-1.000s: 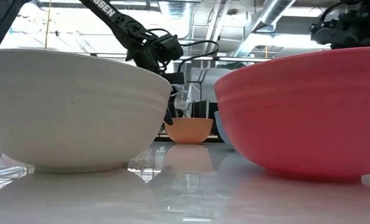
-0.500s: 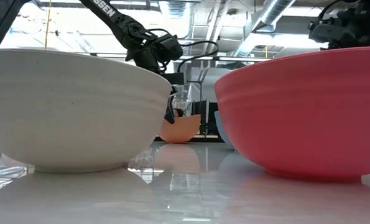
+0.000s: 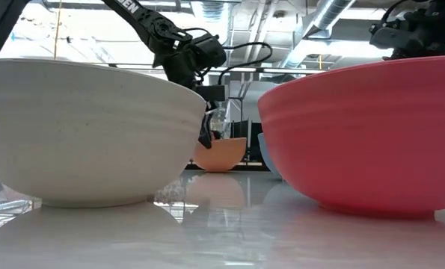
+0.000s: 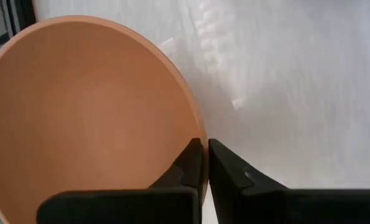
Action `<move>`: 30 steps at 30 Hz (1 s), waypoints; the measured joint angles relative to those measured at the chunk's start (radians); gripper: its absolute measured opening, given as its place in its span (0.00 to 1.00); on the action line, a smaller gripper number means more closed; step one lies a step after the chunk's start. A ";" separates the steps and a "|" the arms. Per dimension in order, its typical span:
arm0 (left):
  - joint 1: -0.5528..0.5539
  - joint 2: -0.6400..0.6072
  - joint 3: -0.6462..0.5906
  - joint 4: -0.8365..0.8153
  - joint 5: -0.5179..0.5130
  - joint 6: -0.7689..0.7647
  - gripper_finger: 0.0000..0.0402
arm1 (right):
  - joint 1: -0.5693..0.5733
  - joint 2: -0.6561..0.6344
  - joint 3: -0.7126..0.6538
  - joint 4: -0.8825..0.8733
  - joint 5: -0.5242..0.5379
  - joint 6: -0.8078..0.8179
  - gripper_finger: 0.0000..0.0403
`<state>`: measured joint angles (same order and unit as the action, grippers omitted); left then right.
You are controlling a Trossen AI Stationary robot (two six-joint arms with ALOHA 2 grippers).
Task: Nest bowls inside each other
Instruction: Stack the brown bowl on top of the pink bowl
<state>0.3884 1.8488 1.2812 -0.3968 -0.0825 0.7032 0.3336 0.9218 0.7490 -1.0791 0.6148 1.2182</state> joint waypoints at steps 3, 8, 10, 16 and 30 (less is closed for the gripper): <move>-0.032 -0.013 0.000 -0.021 -0.043 0.000 0.00 | 0.000 0.000 0.000 0.016 0.002 0.000 0.23; -0.096 -0.040 0.000 -0.071 -0.115 0.013 0.00 | 0.000 0.000 0.000 0.022 0.048 0.000 0.23; -0.123 -0.054 0.000 -0.088 -0.153 0.027 0.00 | 0.000 0.000 0.000 0.023 0.070 0.000 0.23; -0.201 -0.104 0.000 -0.093 -0.259 0.063 0.00 | 0.000 0.000 0.000 0.045 0.107 -0.040 0.23; -0.432 -0.149 -0.001 -0.048 -0.668 0.224 0.00 | -0.009 0.000 0.000 0.429 0.291 -0.404 0.23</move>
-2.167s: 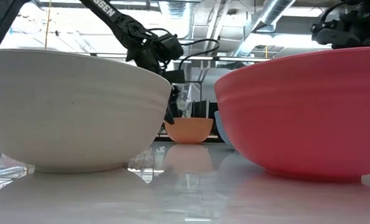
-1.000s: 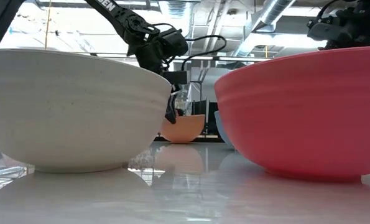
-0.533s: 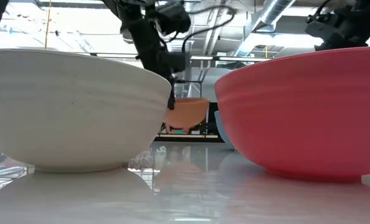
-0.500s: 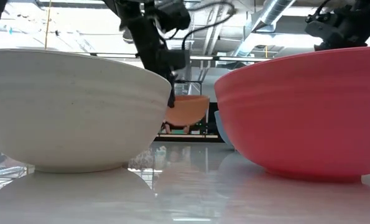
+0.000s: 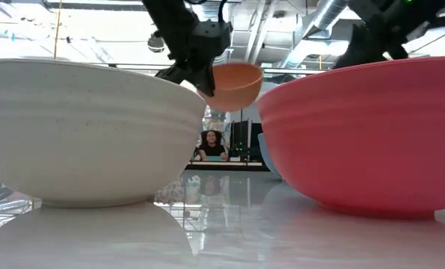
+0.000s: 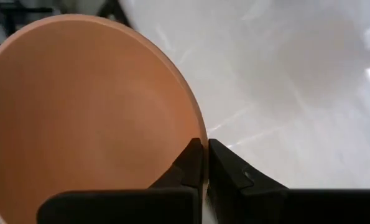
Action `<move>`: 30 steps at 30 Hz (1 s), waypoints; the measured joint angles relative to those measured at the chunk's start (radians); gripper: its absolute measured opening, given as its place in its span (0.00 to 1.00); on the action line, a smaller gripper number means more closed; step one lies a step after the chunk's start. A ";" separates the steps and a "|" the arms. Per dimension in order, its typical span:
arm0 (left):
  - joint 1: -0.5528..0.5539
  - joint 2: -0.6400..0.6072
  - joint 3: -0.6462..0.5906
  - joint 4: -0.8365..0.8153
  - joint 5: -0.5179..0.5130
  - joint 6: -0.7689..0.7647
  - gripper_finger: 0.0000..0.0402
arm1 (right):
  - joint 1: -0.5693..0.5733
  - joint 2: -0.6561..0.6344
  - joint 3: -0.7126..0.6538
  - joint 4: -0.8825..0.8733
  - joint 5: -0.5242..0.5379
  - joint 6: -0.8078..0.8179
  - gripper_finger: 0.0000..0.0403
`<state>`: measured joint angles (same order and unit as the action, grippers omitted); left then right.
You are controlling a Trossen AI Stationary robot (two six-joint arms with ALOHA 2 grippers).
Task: Nest bowls inside each other
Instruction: Stack the brown bowl on top of the pink bowl
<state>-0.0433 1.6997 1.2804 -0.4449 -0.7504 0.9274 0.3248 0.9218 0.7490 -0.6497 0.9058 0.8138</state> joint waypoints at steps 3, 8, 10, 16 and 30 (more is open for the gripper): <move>-0.026 0.002 -0.007 0.028 -0.077 0.028 0.00 | 0.000 0.000 0.000 0.129 0.089 -0.122 0.23; -0.045 0.003 -0.007 0.058 -0.194 0.059 0.00 | -0.015 0.011 0.000 0.363 0.197 -0.343 0.23; -0.047 0.003 -0.007 0.075 -0.216 0.079 0.00 | -0.032 0.023 0.000 0.453 0.196 -0.435 0.23; -0.048 0.003 -0.007 0.127 -0.260 0.117 0.00 | -0.099 0.094 0.000 0.754 0.200 -0.721 0.23; -0.083 0.003 -0.007 0.188 -0.350 0.178 0.00 | -0.209 0.239 0.000 1.159 0.014 -1.129 0.26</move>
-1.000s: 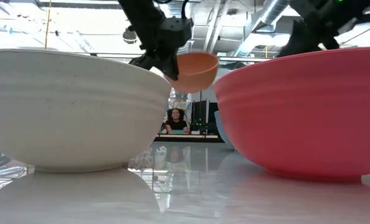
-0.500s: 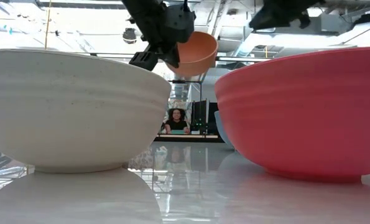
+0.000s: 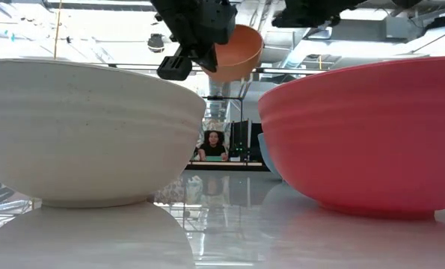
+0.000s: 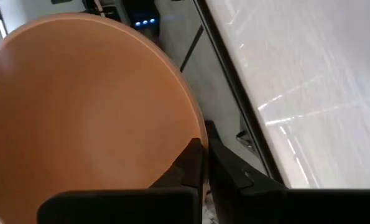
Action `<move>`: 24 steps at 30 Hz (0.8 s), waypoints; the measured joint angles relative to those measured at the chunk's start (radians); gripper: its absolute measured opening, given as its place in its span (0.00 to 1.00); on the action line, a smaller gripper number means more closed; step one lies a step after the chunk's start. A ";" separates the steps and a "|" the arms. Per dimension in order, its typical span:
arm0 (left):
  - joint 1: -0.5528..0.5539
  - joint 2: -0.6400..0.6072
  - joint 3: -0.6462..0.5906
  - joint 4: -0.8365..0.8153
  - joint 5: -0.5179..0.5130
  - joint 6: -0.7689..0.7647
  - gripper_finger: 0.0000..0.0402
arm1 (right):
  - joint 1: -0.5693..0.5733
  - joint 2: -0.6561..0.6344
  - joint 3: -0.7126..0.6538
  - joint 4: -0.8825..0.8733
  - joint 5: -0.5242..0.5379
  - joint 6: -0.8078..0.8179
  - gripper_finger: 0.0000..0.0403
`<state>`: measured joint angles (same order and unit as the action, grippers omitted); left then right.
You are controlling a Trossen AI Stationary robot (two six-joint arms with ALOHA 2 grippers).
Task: Nest bowls inside each other
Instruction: Stack the brown bowl on top of the pink bowl
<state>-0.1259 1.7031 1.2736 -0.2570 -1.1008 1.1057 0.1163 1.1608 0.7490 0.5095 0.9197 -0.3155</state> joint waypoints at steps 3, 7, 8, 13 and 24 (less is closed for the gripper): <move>-0.010 0.000 0.000 0.034 -0.011 0.026 0.00 | -0.025 0.001 0.000 0.025 -0.066 0.030 0.31; -0.022 0.000 0.000 0.071 -0.014 0.065 0.00 | -0.057 0.001 0.000 0.025 -0.118 0.077 0.39; -0.025 0.000 0.000 0.081 -0.014 0.073 0.00 | -0.063 0.001 0.000 0.026 -0.131 0.079 0.41; -0.025 0.000 0.000 0.127 -0.014 0.114 0.00 | -0.080 0.001 0.000 0.051 -0.136 0.080 0.49; -0.019 0.000 0.000 0.219 0.027 0.239 0.00 | -0.127 0.059 0.009 0.085 -0.136 0.086 0.51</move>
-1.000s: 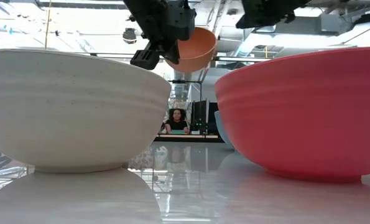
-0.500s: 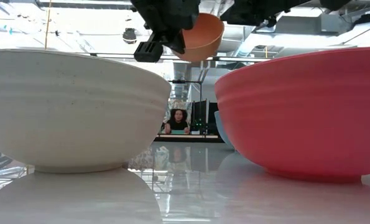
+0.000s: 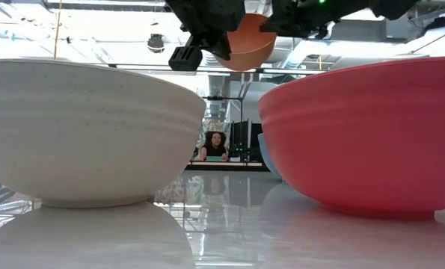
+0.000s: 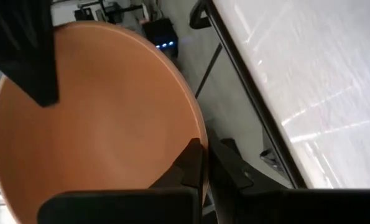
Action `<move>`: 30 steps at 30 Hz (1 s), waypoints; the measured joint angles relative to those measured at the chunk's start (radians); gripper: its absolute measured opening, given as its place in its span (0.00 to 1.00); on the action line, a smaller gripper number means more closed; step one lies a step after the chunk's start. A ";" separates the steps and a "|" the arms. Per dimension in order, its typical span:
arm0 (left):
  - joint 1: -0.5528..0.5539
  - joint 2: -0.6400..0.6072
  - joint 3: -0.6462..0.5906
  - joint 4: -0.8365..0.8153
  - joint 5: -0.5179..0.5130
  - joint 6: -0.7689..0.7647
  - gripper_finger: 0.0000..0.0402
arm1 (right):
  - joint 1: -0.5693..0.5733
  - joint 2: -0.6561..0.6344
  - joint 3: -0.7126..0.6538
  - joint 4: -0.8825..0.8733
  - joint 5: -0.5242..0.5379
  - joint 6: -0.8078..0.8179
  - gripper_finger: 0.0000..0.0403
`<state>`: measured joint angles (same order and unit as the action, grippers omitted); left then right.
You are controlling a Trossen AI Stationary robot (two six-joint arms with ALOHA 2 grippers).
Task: Nest bowls inside each other
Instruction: Stack the brown bowl on top of the pink bowl
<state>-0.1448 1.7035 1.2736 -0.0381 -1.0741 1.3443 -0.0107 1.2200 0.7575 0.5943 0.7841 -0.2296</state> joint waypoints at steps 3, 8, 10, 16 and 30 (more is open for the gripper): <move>-0.001 0.000 0.000 0.006 0.014 0.004 0.00 | -0.010 0.029 0.022 -0.002 0.007 0.035 0.49; -0.001 0.000 0.000 0.003 0.017 0.009 0.00 | -0.018 0.060 0.066 -0.031 0.062 0.122 0.39; -0.001 0.000 0.000 -0.004 0.020 0.013 0.00 | -0.019 0.062 0.075 -0.077 0.077 0.169 0.31; -0.006 0.002 0.000 -0.005 0.059 0.055 0.00 | -0.026 0.062 0.085 -0.218 0.084 0.258 0.05; -0.056 0.002 0.000 -0.030 0.151 0.194 0.25 | -0.024 0.062 0.083 -0.294 0.069 0.291 0.02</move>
<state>-0.2007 1.7050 1.2736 -0.0681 -0.9227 1.5384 -0.0345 1.2823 0.8402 0.2999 0.8536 0.0618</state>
